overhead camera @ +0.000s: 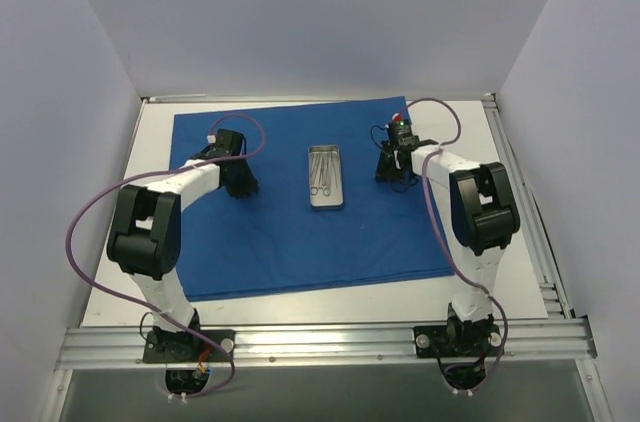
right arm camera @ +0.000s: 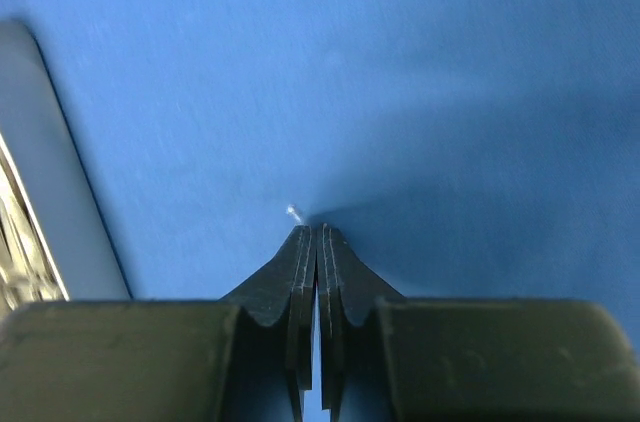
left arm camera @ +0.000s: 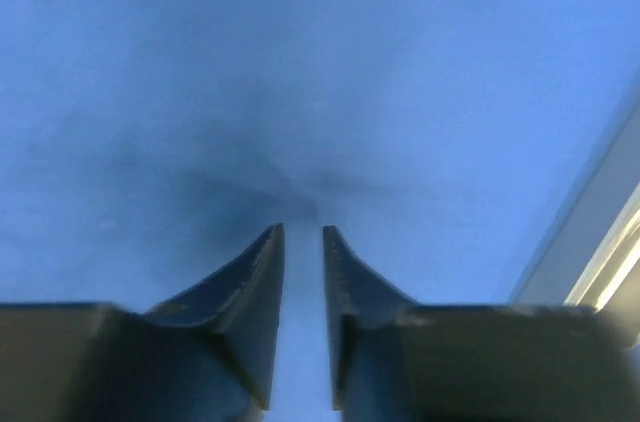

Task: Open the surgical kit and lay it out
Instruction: Smooth out the surgical kit at the center of the board, then pick up the container from the surgical kit.

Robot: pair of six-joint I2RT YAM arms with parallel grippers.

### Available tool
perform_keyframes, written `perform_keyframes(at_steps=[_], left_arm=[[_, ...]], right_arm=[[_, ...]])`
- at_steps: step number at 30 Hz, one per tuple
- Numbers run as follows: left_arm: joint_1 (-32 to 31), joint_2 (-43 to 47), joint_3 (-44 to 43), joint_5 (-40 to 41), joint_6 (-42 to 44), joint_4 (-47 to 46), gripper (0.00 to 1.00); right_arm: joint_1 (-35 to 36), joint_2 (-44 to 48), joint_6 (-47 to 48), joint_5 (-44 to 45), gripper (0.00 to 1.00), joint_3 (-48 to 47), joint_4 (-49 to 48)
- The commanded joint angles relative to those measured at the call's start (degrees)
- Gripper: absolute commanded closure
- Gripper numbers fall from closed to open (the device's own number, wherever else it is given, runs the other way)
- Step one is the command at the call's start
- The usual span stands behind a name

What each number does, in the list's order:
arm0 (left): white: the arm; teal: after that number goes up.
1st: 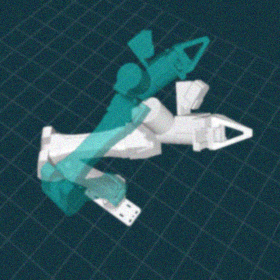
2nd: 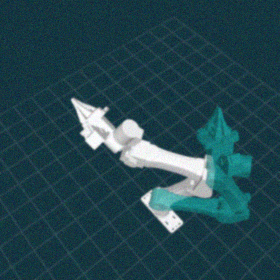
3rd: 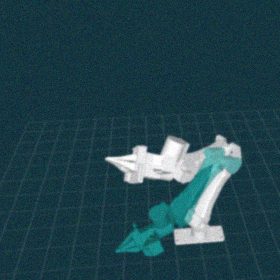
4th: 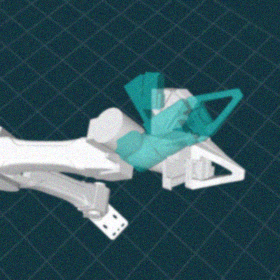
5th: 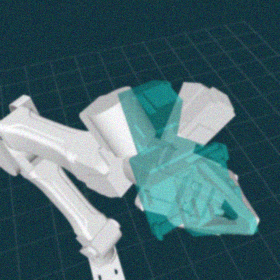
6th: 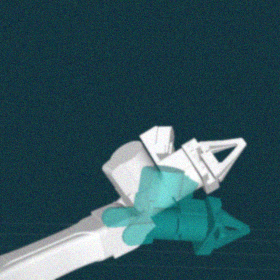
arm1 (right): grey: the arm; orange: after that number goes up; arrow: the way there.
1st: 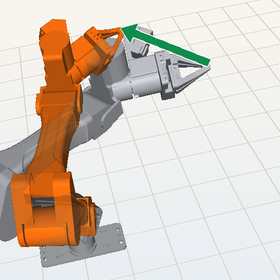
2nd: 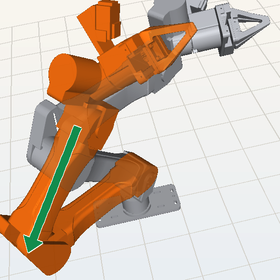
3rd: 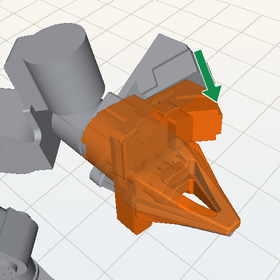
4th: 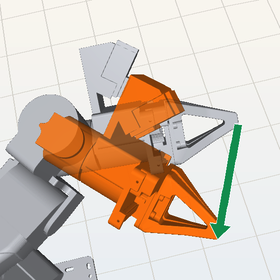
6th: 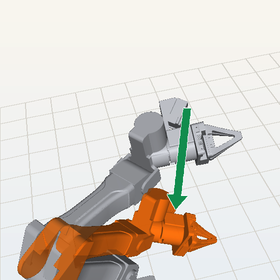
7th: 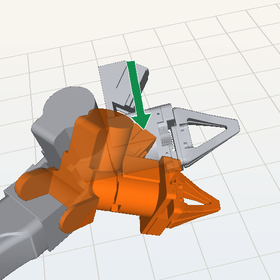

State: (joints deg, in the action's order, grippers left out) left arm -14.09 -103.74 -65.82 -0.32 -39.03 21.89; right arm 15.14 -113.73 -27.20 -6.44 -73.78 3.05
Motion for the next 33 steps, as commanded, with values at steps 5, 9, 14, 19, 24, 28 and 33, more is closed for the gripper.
perform_keyframes(at_steps=[5, 9, 14, 19, 24, 28, 33], left_arm=[[-8.84, 0.58, -17.22, 5.94, 8.35, 6.31, 0.47], [-11.39, -6.02, -27.13, 7.96, 8.88, 9.39, 0.48], [-14.91, -15.67, -37.43, 12.79, 11.07, 15.54, 0.47], [-17.46, -19.39, -40.52, 14.12, 9.94, 14.94, 0.47], [-18.52, -22.73, -41.75, 14.03, 8.88, 14.93, 0.47], [-18.87, -23.7, -41.49, 13.94, 8.53, 14.76, 0.5], [-19.14, -25.28, -41.76, 12.62, 8.26, 14.67, 0.61]], right_arm=[[1.47, 13.62, 1.89, 0.47, 0.78, 2.15, 6.0], [2.35, 18.8, 2.15, -1.29, 0.68, 3.11, 7.85], [3.67, 27.5, 2.24, -1.3, 0.62, 4.86, 9.69], [4.02, 34.62, 2.33, 0.81, 0.56, 6.8, 10.48], [4.11, 36.39, 2.68, 1.6, 0.54, 8.47, 10.22], [4.11, 35.78, 2.42, 1.08, 0.54, 8.56, 10.4], [4.11, 36.04, 2.06, 0.55, 0.54, 8.48, 10.31]])
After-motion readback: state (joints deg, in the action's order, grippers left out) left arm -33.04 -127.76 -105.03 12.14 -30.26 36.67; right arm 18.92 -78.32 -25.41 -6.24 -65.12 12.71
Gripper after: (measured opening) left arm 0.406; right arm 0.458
